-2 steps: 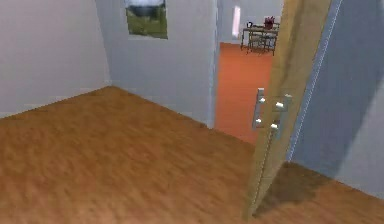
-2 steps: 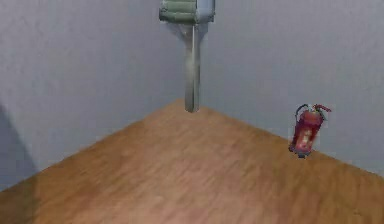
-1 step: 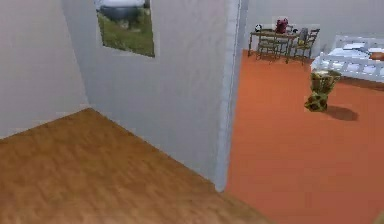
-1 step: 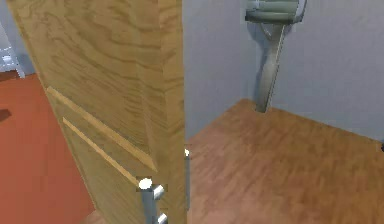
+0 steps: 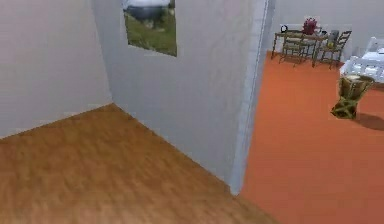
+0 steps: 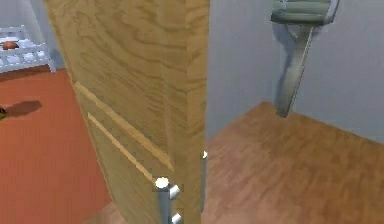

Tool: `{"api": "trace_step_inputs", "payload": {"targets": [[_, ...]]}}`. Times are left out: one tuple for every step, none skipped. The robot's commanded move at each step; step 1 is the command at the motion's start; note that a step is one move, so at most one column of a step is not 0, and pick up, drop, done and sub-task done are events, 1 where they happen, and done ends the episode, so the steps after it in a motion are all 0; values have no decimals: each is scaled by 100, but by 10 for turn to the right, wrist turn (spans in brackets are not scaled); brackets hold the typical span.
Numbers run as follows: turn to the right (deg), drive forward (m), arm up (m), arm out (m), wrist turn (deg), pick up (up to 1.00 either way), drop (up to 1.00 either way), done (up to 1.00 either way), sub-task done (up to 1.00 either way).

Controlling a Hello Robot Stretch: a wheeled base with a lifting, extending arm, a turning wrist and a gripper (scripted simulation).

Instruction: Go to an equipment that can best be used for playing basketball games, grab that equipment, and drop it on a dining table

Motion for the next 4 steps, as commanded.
{"api": "trace_step_inputs", "payload": {"targets": [[0, 15, 0, 0, 0, 0, 0, 0, 0], [390, 0, 0, 0, 0, 0, 0, 0, 0], [0, 100, 0, 0, 0, 0, 0, 0, 0], [120, 0, 0, 0, 0, 0, 0, 0, 0]]}}
